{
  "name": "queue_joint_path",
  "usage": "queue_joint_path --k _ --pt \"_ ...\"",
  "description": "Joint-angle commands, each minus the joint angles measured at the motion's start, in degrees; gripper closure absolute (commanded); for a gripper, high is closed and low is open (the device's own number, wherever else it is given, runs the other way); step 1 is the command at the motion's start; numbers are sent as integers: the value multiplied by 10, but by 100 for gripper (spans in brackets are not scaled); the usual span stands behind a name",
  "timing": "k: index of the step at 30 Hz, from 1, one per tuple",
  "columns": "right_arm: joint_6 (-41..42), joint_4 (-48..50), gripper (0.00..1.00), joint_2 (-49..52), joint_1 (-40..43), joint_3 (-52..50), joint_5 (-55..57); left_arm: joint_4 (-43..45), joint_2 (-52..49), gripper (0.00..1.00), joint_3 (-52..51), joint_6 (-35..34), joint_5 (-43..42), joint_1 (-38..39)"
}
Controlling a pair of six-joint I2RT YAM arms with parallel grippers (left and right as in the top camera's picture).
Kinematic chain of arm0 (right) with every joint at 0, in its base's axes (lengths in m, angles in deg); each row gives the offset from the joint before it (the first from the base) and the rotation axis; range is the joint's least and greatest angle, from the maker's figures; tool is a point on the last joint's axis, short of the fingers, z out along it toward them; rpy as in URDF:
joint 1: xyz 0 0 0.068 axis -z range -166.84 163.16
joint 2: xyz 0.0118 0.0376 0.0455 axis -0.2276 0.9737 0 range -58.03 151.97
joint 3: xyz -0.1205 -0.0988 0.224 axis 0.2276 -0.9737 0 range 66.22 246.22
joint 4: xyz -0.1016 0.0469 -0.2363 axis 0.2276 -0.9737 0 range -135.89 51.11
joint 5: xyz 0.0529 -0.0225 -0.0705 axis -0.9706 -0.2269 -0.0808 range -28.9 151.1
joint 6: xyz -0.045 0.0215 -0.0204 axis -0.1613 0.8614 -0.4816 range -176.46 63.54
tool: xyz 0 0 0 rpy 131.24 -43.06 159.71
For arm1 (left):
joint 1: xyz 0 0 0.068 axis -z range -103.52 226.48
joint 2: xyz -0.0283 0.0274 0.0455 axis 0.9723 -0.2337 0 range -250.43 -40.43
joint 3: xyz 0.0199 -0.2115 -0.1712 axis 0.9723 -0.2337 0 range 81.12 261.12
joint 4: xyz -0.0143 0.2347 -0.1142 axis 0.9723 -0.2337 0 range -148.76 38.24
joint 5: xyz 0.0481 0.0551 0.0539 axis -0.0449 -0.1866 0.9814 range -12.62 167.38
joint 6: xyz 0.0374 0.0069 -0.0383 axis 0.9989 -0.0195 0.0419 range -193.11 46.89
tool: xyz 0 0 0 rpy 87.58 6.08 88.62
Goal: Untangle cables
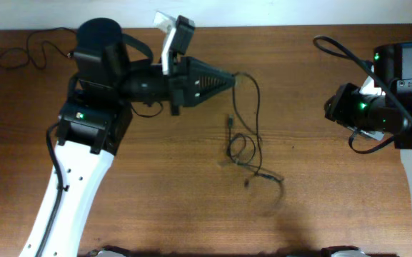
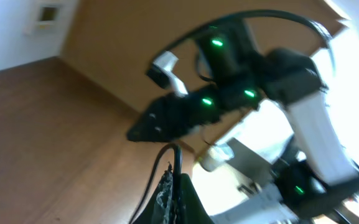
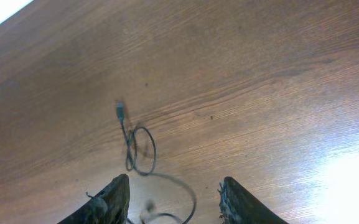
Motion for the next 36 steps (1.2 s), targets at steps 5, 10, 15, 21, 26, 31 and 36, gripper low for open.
queue_joint_path --k 5,10,15,21,26,31,36 --pt "-58 -2 52 34 0 7 -139 204 9 100 66 -141 149 23" --pt "-61 22 52 91 -42 7 -185 212 9 100 134 -152 151 45" --pt "-77 65 51 148 -110 7 -214 215 9 100 138 -152 151 45" --pt "-103 37 57 224 -130 7 -162 212 9 100 138 -149 156 45" --pt "-114 -3 41 180 -85 37 -164 101 9 100 138 -103 226 45" --pt "-156 -49 25 86 -48 57 -164 72 9 100 138 -71 246 45" --pt "-184 -124 21 58 -49 47 -96 57 9 100 138 -71 277 45"
